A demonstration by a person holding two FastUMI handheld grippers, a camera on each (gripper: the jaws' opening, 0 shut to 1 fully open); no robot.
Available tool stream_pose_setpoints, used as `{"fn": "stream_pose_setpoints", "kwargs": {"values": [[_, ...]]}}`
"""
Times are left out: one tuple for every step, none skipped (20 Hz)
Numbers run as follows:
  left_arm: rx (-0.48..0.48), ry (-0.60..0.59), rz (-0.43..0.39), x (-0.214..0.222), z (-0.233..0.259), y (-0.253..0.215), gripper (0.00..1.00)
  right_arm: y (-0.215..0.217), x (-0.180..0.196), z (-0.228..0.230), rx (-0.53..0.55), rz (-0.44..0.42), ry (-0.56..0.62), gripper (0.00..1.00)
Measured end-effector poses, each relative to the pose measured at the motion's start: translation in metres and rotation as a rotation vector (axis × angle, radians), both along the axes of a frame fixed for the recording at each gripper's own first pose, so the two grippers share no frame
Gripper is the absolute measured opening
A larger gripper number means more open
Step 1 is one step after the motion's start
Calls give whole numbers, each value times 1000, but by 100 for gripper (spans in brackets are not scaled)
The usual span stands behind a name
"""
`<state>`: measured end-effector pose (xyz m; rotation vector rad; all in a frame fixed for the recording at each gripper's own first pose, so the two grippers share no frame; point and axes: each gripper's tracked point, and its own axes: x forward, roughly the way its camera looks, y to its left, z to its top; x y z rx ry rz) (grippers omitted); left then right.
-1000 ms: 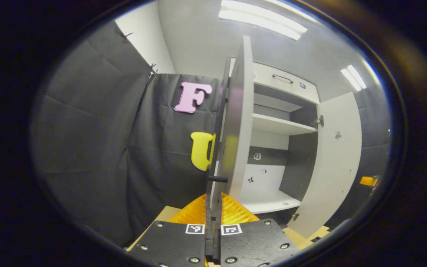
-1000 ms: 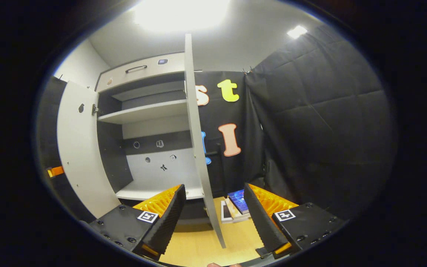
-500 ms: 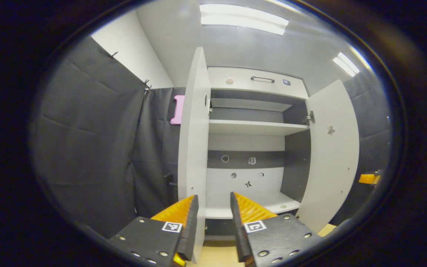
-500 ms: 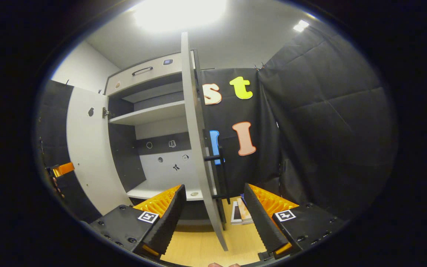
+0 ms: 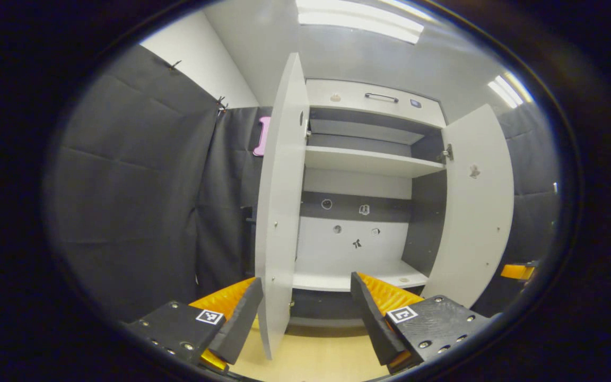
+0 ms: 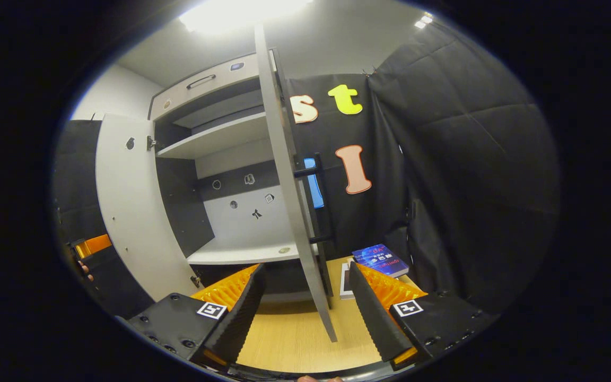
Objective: Open the right door of the double-door shoe cabinet with the right hand, and open the left door with the left hand.
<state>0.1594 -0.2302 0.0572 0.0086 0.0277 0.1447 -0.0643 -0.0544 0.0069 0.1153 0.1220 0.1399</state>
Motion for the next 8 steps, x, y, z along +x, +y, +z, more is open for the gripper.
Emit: {"fn": "stream_pose_setpoints", "kwargs": {"values": [[-8, 3, 0, -1, -5, 0, 95, 2, 1, -1, -3, 3, 0, 98], [-17, 8, -5, -2, -8, -1, 96, 6, 2, -2, -1, 6, 0, 92], [-22, 14, -9, -1, -11, 0, 96, 11, 3, -2, 7, 9, -2, 92], [-23, 20, -13, 0, -14, 1, 95, 15, 4, -1, 19, 11, -5, 92], [-19, 24, -14, 0, -16, 1, 96, 21, 5, 0, 31, 15, -8, 92], [-14, 25, -14, 2, -17, 2, 96, 23, 8, 0, 38, 16, -10, 92], [-9, 24, -17, 2, -17, 1, 96, 26, 11, 2, 42, 17, -13, 92], [-6, 24, -22, 3, -18, 1, 96, 30, 12, 3, 43, 20, -16, 92]]}}
